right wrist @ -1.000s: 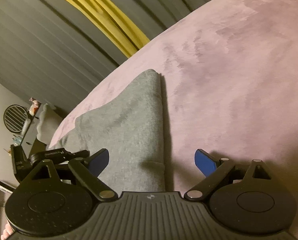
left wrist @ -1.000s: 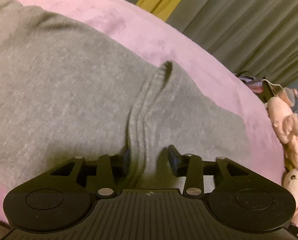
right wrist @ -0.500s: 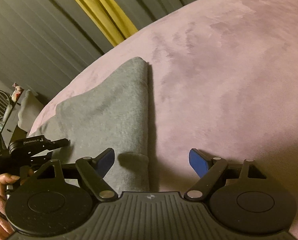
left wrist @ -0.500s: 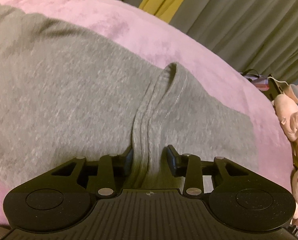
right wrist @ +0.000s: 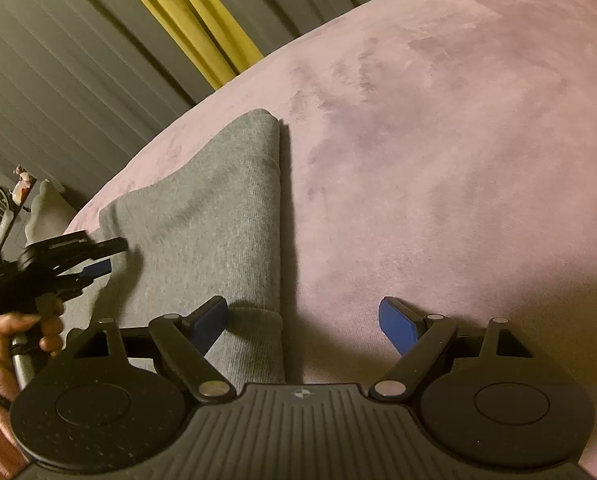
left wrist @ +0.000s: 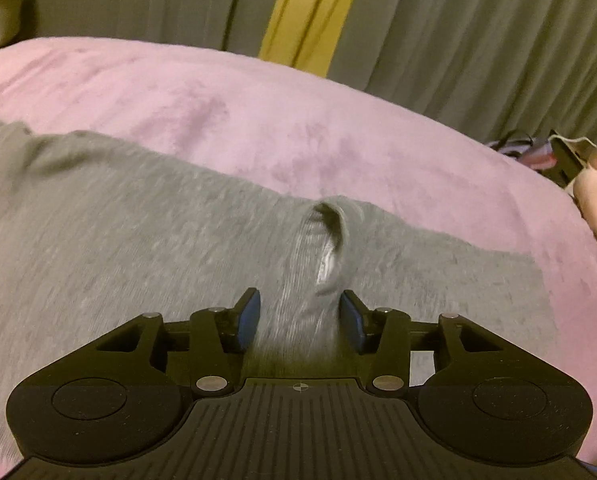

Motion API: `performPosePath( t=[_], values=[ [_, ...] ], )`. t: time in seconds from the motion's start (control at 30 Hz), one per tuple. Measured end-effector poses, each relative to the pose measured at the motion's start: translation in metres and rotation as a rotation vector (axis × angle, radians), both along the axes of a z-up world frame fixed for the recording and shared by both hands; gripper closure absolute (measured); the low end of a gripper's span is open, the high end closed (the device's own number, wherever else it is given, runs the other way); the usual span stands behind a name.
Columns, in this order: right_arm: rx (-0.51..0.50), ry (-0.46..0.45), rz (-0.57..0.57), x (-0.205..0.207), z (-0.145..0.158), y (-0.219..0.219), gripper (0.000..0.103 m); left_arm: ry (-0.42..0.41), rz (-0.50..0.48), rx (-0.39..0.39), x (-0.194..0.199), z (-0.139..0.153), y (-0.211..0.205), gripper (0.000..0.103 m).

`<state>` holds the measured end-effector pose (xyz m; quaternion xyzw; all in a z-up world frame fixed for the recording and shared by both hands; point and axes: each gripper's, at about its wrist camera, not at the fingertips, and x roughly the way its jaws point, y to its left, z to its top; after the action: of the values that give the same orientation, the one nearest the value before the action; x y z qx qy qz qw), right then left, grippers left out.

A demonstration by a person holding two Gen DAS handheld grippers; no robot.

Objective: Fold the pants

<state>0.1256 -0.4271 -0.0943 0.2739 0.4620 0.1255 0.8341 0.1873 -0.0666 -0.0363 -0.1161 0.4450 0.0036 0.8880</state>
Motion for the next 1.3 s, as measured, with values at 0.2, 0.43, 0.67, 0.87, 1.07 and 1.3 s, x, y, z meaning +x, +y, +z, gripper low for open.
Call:
performPosePath(
  t=[0.2,0.43,0.67,0.87,1.07,1.3],
  values=[
    [-0.012,-0.002,0.004,0.001,-0.001,0.002,0.018,-0.211,-0.081,0.019,-0.017,0.022,-0.009,0.085],
    [-0.021,-0.003,0.008,0.000,-0.001,0.003,0.017,-0.215,0.101,0.102,-0.026,0.025,0.019,0.063],
    [-0.038,-0.007,0.007,-0.001,0.001,0.006,0.017,-0.128,0.029,-0.194,-0.070,0.030,0.052,0.049],
    [-0.184,-0.078,-0.023,-0.010,0.016,0.023,0.017,0.032,0.004,-0.075,-0.084,0.006,0.027,0.049],
    [-0.313,-0.197,0.005,-0.026,0.035,0.042,0.016,0.044,-0.022,0.009,-0.090,0.002,0.019,0.042],
    [-0.363,-0.234,0.035,-0.029,0.040,0.059,0.015,0.028,0.236,-0.082,-0.102,0.008,0.062,0.042]
  ],
)
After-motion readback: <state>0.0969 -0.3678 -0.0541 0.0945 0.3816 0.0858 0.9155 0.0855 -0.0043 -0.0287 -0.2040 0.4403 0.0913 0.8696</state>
